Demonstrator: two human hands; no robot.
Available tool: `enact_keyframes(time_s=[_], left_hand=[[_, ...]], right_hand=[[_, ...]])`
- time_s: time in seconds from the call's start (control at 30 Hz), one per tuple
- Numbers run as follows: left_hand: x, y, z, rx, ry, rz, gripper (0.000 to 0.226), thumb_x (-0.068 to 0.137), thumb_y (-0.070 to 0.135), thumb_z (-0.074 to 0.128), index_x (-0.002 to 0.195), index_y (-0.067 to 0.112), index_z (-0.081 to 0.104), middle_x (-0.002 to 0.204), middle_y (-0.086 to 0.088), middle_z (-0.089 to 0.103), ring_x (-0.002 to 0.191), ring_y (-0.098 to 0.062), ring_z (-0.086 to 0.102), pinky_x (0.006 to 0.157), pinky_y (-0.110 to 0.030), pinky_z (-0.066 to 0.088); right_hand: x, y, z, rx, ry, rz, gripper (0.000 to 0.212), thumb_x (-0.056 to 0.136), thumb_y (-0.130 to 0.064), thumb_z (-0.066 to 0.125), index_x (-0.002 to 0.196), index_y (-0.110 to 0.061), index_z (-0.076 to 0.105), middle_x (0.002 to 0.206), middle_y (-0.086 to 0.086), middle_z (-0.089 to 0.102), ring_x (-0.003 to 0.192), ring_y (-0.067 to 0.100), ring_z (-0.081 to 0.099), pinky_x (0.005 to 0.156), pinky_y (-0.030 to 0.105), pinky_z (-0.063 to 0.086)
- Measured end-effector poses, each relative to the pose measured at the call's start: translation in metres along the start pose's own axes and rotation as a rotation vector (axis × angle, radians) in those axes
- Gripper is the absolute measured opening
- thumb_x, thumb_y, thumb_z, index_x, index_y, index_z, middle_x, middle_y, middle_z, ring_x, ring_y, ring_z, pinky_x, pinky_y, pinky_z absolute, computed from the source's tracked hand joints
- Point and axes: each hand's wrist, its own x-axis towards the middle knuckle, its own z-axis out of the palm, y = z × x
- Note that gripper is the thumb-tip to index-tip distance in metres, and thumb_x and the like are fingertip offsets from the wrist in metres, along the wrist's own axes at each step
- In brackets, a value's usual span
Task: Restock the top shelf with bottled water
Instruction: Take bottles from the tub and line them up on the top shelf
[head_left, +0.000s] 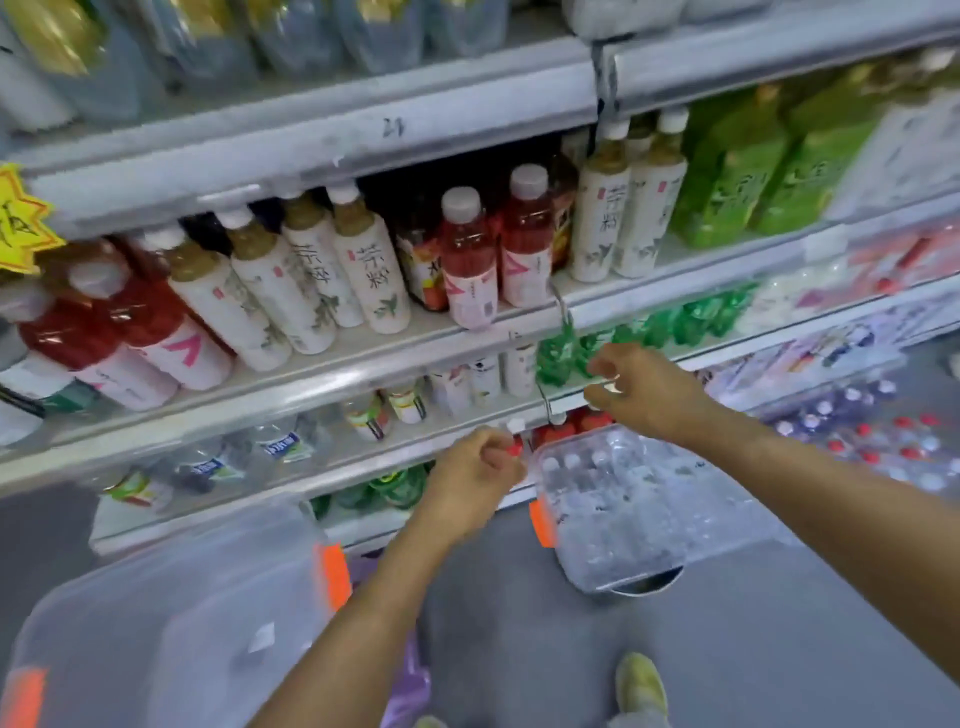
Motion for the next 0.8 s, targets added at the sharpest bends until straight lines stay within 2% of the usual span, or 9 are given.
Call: enact_keyframes(time_s=[0.07,0.17,0.23,0.33,0.43,0.53,0.67,0.73,0.8], left_hand=[[0.011,-0.01,0.056,-0.106,-0.059,-0.105,0.025,0.079,0.025,0.072,0.101,0.014,0.065,0.079,0.004,0.062,0.07,-0.011,0.057,0.063,-0.02,0.044],[0.032,-0.023,0.131,-0.273,-0.116,-0.311,0.018,0.083,0.006,0.074,0.087,0.01,0.057,0.069,-0.002,0.055,0.055,-0.006,0.052,0.049,-0.011,0.038],[0.052,-0.031,0.176,-0.317,-0.113,-0.419,0.024,0.067,0.022,0.077,0.074,0.018,0.054,0.067,-0.005,0.055,0.057,-0.016,0.052,0.053,-0.021,0.04],[0.087,-0.057,0.238,-0.324,-0.169,-0.514,0.028,0.048,0.041,0.065,0.065,0.021,0.053,0.066,-0.005,0.055,0.053,-0.015,0.053,0.057,-0.028,0.035],[0.118,-0.067,0.284,-0.364,-0.171,-0.643,0.035,0.054,0.033,0.064,0.086,0.018,0.06,0.076,-0.004,0.06,0.059,-0.016,0.056,0.06,-0.024,0.041],[0.148,-0.076,0.322,-0.363,-0.152,-0.68,0.063,0.059,0.035,0.068,0.116,0.012,0.055,0.097,-0.013,0.066,0.078,-0.023,0.06,0.072,-0.03,0.047],[0.18,-0.083,0.352,-0.318,-0.094,-0.691,0.065,0.088,0.027,0.07,0.142,0.009,0.039,0.137,-0.016,0.054,0.122,-0.03,0.056,0.098,-0.033,0.044],[0.193,-0.086,0.361,-0.295,-0.064,-0.673,0.072,0.089,0.031,0.07,0.146,0.008,0.032,0.144,-0.015,0.047,0.128,-0.029,0.051,0.101,-0.032,0.041],[0.204,-0.087,0.368,-0.25,-0.037,-0.643,0.079,0.085,0.039,0.074,0.145,0.008,0.033,0.141,-0.014,0.051,0.124,-0.029,0.054,0.103,-0.035,0.045]], right_hand=[[-0.003,0.06,0.021,0.059,-0.065,0.133,0.025,0.093,-0.029,0.062,0.114,-0.015,0.063,0.112,0.003,0.062,0.106,0.026,0.06,0.08,0.029,0.041],[-0.006,0.143,0.058,0.095,-0.17,0.291,0.025,0.092,-0.025,0.063,0.111,-0.008,0.065,0.113,0.009,0.065,0.109,0.029,0.06,0.09,0.03,0.043],[0.0,0.196,0.089,0.053,-0.271,0.364,0.032,0.093,-0.033,0.054,0.105,-0.006,0.066,0.117,0.011,0.064,0.114,0.029,0.057,0.094,0.03,0.042],[0.012,0.253,0.123,0.017,-0.35,0.452,0.035,0.095,-0.032,0.048,0.111,-0.006,0.065,0.127,0.011,0.059,0.124,0.028,0.051,0.096,0.027,0.039],[0.028,0.288,0.151,0.03,-0.352,0.512,0.042,0.097,-0.027,0.054,0.132,-0.005,0.052,0.137,0.013,0.053,0.13,0.03,0.047,0.101,0.031,0.036],[0.042,0.306,0.18,0.028,-0.283,0.515,0.038,0.095,-0.024,0.054,0.13,-0.008,0.051,0.128,0.013,0.059,0.121,0.031,0.053,0.095,0.036,0.043],[0.056,0.32,0.189,-0.115,0.066,0.395,0.035,0.085,-0.019,0.066,0.117,-0.006,0.058,0.116,0.017,0.056,0.112,0.038,0.052,0.082,0.046,0.046],[0.066,0.335,0.186,-0.162,0.033,0.487,0.053,0.083,-0.03,0.072,0.122,-0.002,0.05,0.122,0.02,0.051,0.117,0.04,0.047,0.087,0.047,0.043],[0.074,0.347,0.186,-0.092,-0.12,0.632,0.074,0.08,-0.044,0.075,0.13,-0.001,0.041,0.132,0.019,0.046,0.125,0.039,0.043,0.093,0.047,0.042]])
